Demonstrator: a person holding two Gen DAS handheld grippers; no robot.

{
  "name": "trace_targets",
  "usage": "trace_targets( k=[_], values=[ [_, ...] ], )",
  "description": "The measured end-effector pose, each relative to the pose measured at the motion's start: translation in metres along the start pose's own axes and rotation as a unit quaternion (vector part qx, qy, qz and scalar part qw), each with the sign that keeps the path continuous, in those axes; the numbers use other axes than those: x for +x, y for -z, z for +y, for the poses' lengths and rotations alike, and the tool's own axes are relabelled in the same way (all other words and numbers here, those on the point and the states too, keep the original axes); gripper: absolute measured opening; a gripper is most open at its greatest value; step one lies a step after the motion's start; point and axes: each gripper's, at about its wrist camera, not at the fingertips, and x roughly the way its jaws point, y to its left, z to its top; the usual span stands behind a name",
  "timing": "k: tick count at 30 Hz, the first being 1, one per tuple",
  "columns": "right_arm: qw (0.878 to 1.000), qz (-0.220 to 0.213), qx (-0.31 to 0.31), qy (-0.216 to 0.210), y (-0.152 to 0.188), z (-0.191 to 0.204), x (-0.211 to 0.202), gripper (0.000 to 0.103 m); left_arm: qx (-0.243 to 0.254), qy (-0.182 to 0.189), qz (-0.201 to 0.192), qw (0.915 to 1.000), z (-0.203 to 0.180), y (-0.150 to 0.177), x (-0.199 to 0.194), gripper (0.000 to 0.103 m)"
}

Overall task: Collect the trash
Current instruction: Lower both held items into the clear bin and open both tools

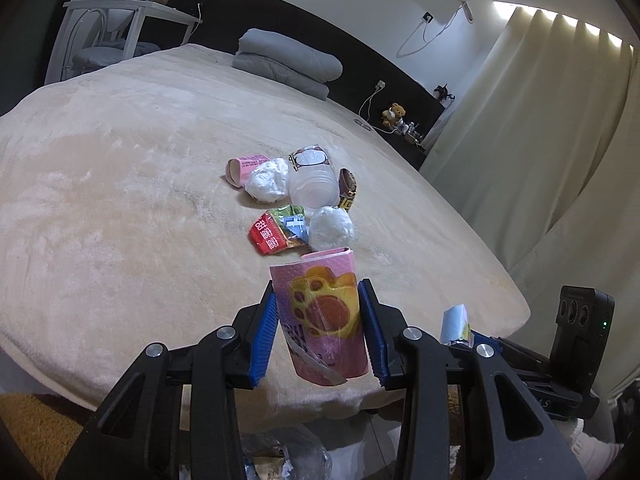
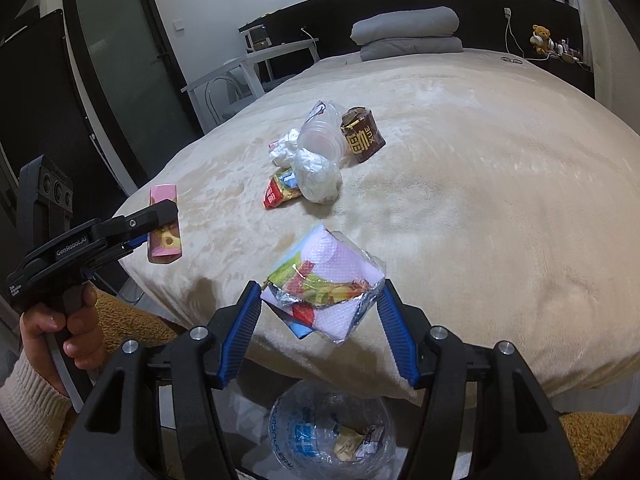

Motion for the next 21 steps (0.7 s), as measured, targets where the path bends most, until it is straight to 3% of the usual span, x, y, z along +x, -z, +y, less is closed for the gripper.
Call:
trace_targets(
  k=[12, 21],
  values=[
    [1.0, 0.002, 0.004, -0.003, 0.028, 0.015, -0.021, 0.06, 0.003, 0.022, 0.004, 0.9998, -0.019, 0.036, -0.024, 0.038],
    [1.0, 0.023, 0.008, -0.011, 0.047, 0.021, -0.024, 0.06, 0.006, 0.028, 0.037, 0.9989, -0.032, 0.062, -0.021, 0.038]
  ],
)
